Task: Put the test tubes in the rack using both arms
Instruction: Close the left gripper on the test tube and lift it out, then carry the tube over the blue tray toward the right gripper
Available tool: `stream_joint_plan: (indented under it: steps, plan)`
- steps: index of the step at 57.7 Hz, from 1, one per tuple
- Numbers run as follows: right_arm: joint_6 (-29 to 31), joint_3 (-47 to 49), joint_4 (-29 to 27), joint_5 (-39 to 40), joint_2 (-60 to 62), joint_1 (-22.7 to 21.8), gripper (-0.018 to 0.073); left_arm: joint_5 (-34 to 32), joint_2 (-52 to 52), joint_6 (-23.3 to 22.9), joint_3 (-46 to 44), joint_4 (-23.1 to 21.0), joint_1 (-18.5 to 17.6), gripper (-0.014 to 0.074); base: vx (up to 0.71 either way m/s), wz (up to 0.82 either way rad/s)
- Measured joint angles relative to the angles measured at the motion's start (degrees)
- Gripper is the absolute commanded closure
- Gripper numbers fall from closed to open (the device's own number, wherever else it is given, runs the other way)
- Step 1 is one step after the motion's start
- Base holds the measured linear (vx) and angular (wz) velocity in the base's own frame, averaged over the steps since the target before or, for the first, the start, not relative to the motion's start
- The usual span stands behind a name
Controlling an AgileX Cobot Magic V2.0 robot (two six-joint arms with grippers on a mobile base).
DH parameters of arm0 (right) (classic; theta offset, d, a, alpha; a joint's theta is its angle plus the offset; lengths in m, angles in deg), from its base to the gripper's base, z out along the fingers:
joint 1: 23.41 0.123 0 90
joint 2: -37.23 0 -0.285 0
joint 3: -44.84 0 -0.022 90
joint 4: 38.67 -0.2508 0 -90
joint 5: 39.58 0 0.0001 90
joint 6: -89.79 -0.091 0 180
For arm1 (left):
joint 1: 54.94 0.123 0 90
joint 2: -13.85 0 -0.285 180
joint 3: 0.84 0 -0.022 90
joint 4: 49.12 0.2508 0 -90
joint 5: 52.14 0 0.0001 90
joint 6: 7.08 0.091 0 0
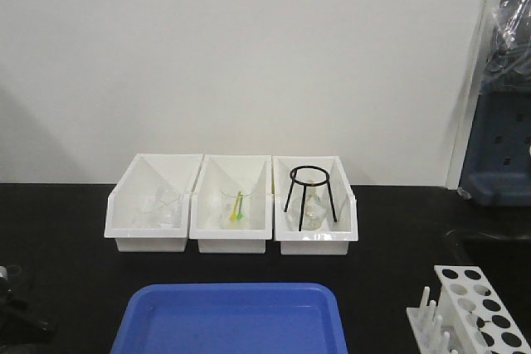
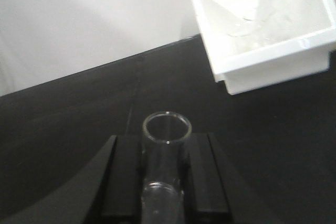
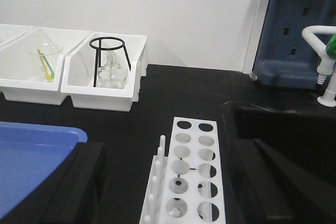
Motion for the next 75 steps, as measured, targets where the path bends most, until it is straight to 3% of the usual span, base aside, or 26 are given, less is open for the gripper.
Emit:
stream_joint_plan:
  steps: [13, 30, 75]
  plan:
    - [0.0, 0.0, 0.0, 0.0, 0.0, 0.0, 0.0020, 4.6, 3.5, -1.4, 0.0, -4.5, 0.0, 0.0601, 0.00, 0.00]
    - [0.0, 0.0, 0.0, 0.0, 0.0, 0.0, 0.0020, 10.9, 10.0, -7.5, 0.0, -5.1, 0.0, 0.0601, 0.00, 0.00]
    - [0.0, 0.0, 0.0, 0.0, 0.0, 0.0, 0.0020, 12.3, 25.2, -7.7, 0.0, -8.9, 0.0, 0.0601, 0.00, 0.00]
